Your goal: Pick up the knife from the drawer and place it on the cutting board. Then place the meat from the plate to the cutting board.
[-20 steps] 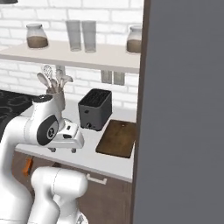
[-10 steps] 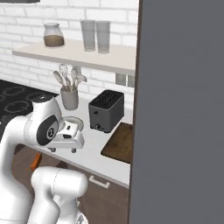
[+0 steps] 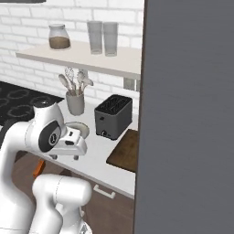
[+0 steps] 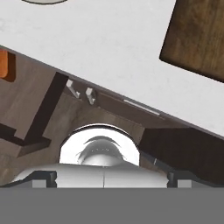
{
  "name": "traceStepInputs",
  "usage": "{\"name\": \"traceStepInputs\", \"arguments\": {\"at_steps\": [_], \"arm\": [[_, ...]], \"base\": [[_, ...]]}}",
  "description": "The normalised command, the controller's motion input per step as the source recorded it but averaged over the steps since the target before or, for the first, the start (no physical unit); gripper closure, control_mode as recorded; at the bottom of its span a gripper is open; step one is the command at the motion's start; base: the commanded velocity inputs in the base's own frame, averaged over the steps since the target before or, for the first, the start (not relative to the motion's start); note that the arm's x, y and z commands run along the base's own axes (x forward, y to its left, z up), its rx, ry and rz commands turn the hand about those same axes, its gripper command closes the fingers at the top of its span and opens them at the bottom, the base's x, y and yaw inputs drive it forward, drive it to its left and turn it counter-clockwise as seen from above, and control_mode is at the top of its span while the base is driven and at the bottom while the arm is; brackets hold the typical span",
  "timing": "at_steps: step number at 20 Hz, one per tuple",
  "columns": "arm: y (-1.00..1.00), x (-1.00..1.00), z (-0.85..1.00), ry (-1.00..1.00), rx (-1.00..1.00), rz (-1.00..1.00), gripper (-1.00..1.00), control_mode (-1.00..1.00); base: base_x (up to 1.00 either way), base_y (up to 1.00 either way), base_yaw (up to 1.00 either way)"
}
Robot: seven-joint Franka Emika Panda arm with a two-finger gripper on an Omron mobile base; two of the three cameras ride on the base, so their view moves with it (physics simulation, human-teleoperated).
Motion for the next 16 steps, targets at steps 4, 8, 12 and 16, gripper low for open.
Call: {"name": "traceStepInputs", "arguments": {"at_steps": [4,8,12,16], "arm": [[0.71,0.03,-0.52,0.0,-0.02,-0.05,-1.0,-1.0],[0.98,0.19,-0.48,0.0,0.0,-0.12,-1.0,-1.0],[1.0,0.24,-0.44,0.01,0.0,-0.17,-1.0,-1.0],[0.92,0.18,-0.62,0.02,0.07,-0.22,-1.0,-1.0]], "base": [[0.0,0.0,0.0],[0.0,0.0,0.0],[0.0,0.0,0.0],[0.0,0.0,0.0]]}}
